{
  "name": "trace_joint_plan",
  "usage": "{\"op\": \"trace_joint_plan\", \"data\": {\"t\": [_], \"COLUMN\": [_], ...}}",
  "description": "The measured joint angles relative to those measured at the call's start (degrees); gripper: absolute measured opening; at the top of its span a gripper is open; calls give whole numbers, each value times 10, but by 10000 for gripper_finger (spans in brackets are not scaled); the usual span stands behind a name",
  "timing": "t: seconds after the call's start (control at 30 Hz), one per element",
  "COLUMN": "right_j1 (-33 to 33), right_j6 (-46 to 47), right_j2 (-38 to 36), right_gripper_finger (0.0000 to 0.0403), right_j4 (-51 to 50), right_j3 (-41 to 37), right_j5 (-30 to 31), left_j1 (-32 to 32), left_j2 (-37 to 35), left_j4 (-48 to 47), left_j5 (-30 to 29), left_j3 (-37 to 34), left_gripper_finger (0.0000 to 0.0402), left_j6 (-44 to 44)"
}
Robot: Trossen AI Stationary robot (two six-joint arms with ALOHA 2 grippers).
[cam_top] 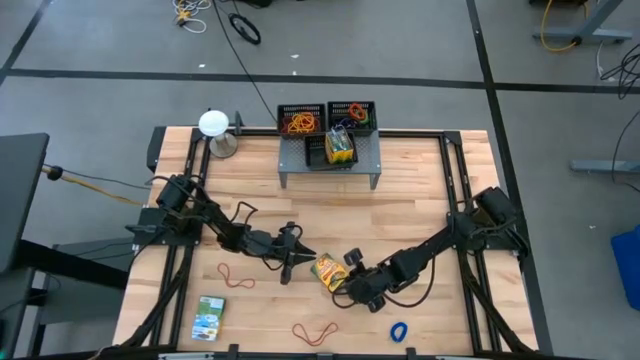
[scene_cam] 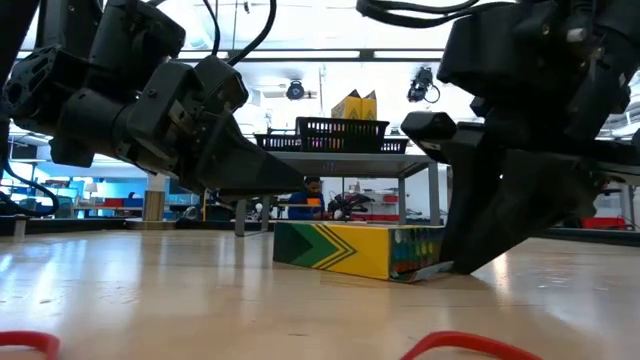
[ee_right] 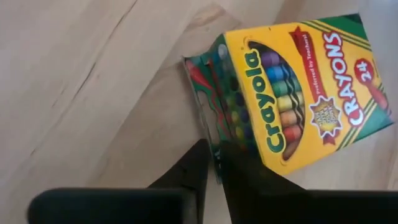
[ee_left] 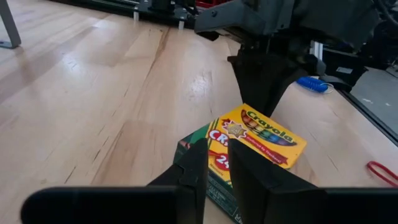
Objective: Pick & Place Office Desk Supplies
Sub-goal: Put the crayon box into the bottom black basket on the shelf
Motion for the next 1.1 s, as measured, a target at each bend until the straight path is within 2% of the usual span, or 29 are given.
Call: {"op": "trace_joint_plan", "data": {"t": [0.17, 0.37, 0.57, 0.77, 0.97, 1.1], "right_j1": [6, 2, -22, -58, -85, -96], "right_j6": [-19, -29, -24, 10, 37, 35], "right_j2": [-18, -81, -112, -111, -111, -111], "right_gripper_finger": [8, 4, 3, 2, 1, 1], "right_j4": [-13, -64, -106, -109, -107, -94], "right_j3": [-3, 20, 59, 79, 79, 79], "right_j5": [30, 48, 18, -24, -36, -49], "left_j1": [0, 0, -10, -52, -96, -103], "left_j2": [-1, -33, -86, -127, -117, -95], "left_j4": [0, -16, -71, -161, -175, -190], "left_j5": [12, 37, 35, -46, -138, -188], "left_j3": [0, 0, 0, 0, 2, 23], "left_gripper_finger": [71, 71, 85, 160, 268, 309], "left_j6": [0, 8, 55, 70, 3, -15]}}
